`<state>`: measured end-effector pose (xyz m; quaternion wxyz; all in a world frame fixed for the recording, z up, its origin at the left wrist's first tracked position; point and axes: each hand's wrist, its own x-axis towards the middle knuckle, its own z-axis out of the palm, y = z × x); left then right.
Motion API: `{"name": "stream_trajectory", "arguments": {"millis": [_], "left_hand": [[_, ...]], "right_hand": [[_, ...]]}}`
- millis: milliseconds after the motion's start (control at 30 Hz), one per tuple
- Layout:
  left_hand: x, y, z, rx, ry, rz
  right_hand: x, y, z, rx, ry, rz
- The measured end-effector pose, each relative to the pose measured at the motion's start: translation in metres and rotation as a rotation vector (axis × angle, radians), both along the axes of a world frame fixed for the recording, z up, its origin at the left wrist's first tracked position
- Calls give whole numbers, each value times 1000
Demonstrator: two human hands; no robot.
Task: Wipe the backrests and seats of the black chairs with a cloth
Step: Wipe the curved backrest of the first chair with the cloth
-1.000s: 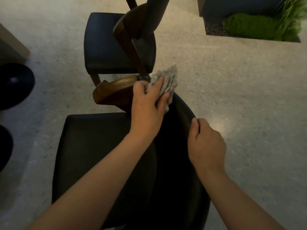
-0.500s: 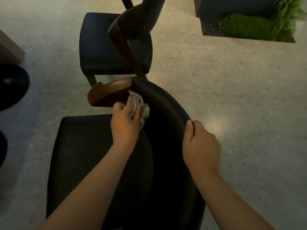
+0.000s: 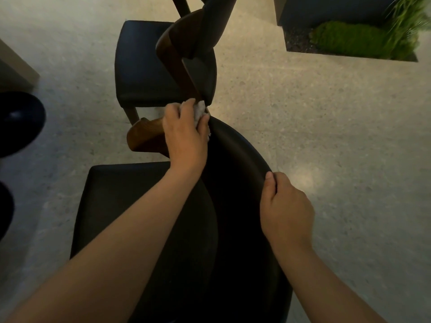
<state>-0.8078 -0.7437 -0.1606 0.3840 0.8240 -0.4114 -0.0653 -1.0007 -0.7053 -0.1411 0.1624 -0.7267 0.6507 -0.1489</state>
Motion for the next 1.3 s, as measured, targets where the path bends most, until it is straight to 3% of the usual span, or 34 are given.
{"name": "stream_trajectory", "arguments": {"millis": [233, 500, 600, 767, 1000, 1133, 1300], "left_hand": [[3, 11, -2, -145, 124, -84], [2, 48, -24, -67, 377, -77], [1, 61, -21, -30, 345, -116], [4, 33, 17, -163, 173, -112], [1, -10, 5, -75, -121, -303], [2, -2, -2, -159, -134, -319], [-16, 10, -11, -176, 75, -164]], "right_hand": [[-1, 0, -1, -4, 3, 1], [-1, -1, 0, -15, -1, 14], [-1, 0, 1, -8, -2, 13], [-1, 0, 2, -7, 0, 8], [0, -1, 2, 4, -8, 0], [-1, 0, 2, 2, -4, 4], [-1, 0, 1, -3, -5, 8]]}}
